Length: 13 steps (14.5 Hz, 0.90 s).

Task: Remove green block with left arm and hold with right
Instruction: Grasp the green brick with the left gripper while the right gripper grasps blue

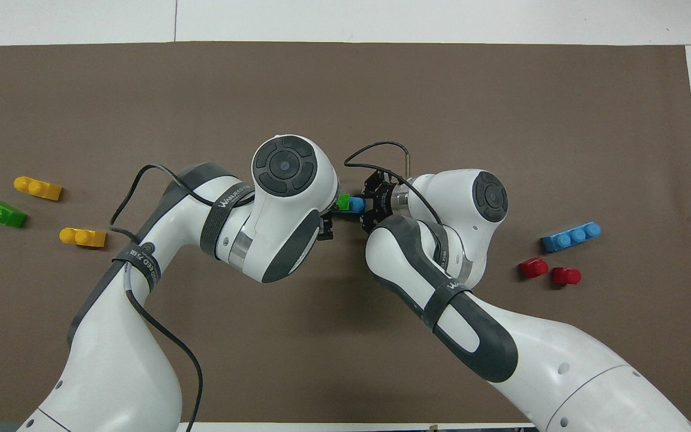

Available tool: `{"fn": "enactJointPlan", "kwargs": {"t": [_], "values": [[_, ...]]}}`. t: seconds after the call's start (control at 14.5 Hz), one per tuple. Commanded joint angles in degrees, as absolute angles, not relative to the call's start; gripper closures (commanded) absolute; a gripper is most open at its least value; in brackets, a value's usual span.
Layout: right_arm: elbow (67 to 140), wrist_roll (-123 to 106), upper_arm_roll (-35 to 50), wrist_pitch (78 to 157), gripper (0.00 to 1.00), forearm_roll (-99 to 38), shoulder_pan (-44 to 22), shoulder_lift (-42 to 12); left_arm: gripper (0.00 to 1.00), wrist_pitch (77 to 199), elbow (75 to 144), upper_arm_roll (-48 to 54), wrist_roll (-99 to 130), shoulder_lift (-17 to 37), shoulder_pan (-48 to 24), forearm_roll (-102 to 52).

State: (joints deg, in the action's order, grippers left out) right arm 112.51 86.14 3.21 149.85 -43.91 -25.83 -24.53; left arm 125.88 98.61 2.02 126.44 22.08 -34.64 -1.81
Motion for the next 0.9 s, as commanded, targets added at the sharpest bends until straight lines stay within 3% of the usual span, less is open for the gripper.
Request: {"fn": "enactJointPlan", "kwargs": {"t": [0.0,0.28,0.41,0.62,0.76,0.83], "values": [[112.6,83.8,3.3,151.6,1.00,-45.8,-25.9,-25.0,0.00,124.5,96.9,1.2,127.6,23.6,-35.5,-1.9],[112.6,83.7,3.3,151.7,1.00,-45.8,-25.9,-25.0,0.01,124.9,97.0,1.2,127.7,23.8,-35.5,-1.1],[112.6,83.6,3.2,151.6,1.00,-45.8,-25.9,-25.0,0.09,125.0,97.1,1.2,127.8,23.8,-35.7,-1.0],[112.6,83.3,3.3,151.6,1.00,-45.8,-25.9,-25.0,0.48,125.7,97.4,1.2,128.5,23.7,-36.4,0.2],[112.6,83.3,3.3,151.6,1.00,-45.8,-25.9,-25.0,0.91,126.9,97.7,1.2,129.5,23.8,-36.4,1.7],[112.6,83.3,3.3,151.6,1.00,-45.8,-25.9,-25.0,1.00,127.3,97.7,1.2,129.6,23.8,-36.5,1.8]]}}
